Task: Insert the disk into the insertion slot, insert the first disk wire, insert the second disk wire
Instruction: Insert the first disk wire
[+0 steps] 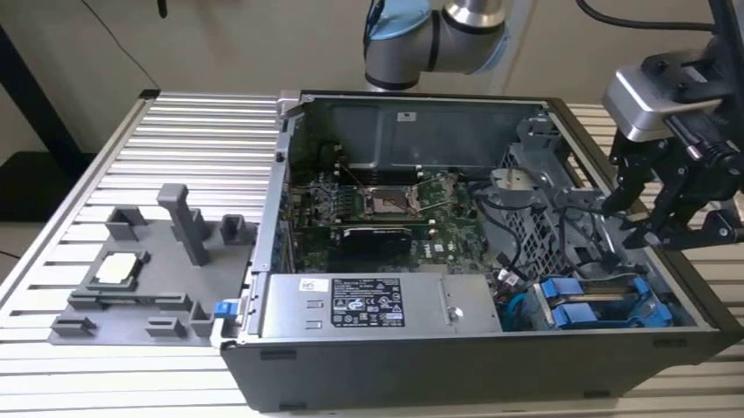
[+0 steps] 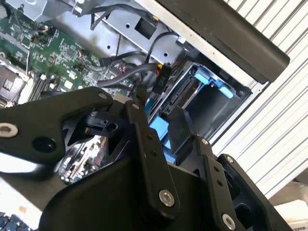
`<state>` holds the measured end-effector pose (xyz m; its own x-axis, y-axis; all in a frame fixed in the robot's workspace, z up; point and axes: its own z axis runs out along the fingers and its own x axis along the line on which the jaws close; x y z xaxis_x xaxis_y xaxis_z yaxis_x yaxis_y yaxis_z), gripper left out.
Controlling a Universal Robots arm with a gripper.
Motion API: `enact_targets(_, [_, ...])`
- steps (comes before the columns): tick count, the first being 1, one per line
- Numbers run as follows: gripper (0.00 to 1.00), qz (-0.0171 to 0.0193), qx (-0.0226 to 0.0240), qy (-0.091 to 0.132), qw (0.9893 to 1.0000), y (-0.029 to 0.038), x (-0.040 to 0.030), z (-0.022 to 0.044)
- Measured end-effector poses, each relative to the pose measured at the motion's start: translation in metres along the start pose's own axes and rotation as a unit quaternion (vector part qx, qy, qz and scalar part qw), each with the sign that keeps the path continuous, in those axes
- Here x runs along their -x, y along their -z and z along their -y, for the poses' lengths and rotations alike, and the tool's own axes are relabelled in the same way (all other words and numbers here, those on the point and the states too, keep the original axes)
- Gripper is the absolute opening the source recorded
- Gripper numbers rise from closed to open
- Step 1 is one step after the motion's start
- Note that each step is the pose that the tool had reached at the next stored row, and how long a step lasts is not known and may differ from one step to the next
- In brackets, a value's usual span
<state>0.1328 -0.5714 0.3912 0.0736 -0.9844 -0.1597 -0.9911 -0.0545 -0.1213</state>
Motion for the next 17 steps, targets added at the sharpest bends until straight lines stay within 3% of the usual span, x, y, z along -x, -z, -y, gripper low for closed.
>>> enact_targets(9, [0.47,0.0022,0.0022,0.014,0.9999,-0.0027,-0.0009,0.0137])
enact_targets(17, [0.47,0.0017,0.0027,0.016,0.9999,-0.0044,0.0021,0.0192])
